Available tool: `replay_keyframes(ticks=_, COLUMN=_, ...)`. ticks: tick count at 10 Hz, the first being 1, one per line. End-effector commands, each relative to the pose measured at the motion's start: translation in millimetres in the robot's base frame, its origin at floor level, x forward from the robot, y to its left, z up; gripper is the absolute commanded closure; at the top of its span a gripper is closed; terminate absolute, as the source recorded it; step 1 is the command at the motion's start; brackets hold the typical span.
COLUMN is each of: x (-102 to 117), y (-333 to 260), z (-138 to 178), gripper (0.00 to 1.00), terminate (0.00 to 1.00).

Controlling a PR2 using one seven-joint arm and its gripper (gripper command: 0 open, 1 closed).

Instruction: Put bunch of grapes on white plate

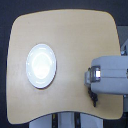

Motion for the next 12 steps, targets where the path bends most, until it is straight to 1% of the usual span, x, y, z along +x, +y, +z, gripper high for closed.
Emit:
replay_keyframes(ticks=1, x=9, y=19, z=60, gripper=1.0, terminate=0.0)
replay_keyframes(ticks=5, x=36, y=62, z=115, gripper=1.0, terminate=0.0)
replay_keyframes(ticks=6, x=40, y=73, z=121, gripper=1.0, terminate=0.0)
replay_keyframes(ticks=8, x=47, y=103, z=124, gripper=1.0, terminate=0.0)
replay_keyframes(ticks=11, x=60, y=168, z=110, gripper=1.0, terminate=0.0)
replay_keyframes(ticks=12, x=65, y=198, z=106, gripper=1.0, terminate=0.0)
